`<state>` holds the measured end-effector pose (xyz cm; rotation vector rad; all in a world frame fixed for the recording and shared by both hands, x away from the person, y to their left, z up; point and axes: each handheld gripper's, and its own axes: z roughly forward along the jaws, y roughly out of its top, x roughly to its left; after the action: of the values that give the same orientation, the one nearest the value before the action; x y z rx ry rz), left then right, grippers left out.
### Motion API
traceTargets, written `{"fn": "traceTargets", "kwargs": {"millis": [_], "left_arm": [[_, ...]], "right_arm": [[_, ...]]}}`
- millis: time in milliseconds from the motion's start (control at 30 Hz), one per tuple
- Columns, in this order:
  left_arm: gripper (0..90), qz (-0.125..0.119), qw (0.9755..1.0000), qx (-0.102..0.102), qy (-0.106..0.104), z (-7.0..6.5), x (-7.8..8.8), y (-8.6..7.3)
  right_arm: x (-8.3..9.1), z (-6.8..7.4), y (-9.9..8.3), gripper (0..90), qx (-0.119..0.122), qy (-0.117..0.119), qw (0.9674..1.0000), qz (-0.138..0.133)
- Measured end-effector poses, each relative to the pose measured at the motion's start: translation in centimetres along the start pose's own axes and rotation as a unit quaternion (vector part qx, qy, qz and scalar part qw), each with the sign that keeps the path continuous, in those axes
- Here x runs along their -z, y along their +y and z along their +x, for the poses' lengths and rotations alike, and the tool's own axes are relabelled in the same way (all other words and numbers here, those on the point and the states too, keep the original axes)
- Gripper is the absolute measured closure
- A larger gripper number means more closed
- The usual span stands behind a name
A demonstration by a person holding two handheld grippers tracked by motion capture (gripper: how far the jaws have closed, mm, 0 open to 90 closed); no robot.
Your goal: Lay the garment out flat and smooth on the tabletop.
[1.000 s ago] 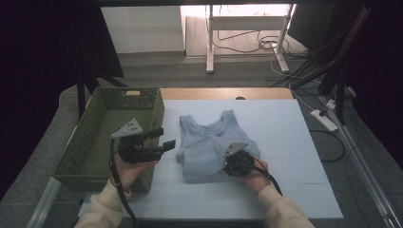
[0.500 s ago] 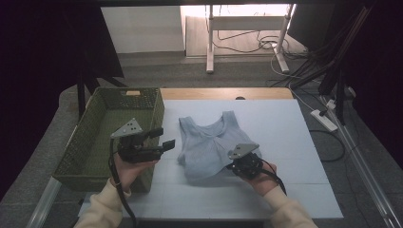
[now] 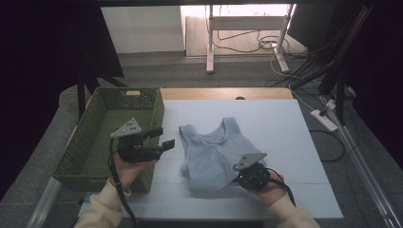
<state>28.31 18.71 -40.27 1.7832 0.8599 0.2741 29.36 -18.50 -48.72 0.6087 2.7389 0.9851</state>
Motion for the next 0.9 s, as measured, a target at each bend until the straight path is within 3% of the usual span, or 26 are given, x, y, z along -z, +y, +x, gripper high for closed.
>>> {"fn": "traceTargets", "kwargs": {"millis": [400,600,700,900], "left_arm": [[30.2,0.003,1.0000,-0.001,-0.002,-0.3,-0.3,0.0],[30.2,0.002,1.0000,0.001,-0.003,-0.2,-0.3,-0.1],[30.2,0.003,1.0000,-0.001,-0.002,-0.2,-0.2,0.0],[30.2,0.002,1.0000,0.001,-0.002,-0.2,-0.2,0.0]], "right_arm": [[-0.3,0.5,-1.5,86.3,-0.006,0.011,0.9995,0.028],[0.4,0.9,-1.7,85.0,0.005,0.018,0.9995,0.026],[0.9,1.1,-1.9,67.8,0.005,0.018,0.9997,0.013],[4.5,2.2,-1.2,54.8,0.013,0.008,0.9989,-0.044]]}}
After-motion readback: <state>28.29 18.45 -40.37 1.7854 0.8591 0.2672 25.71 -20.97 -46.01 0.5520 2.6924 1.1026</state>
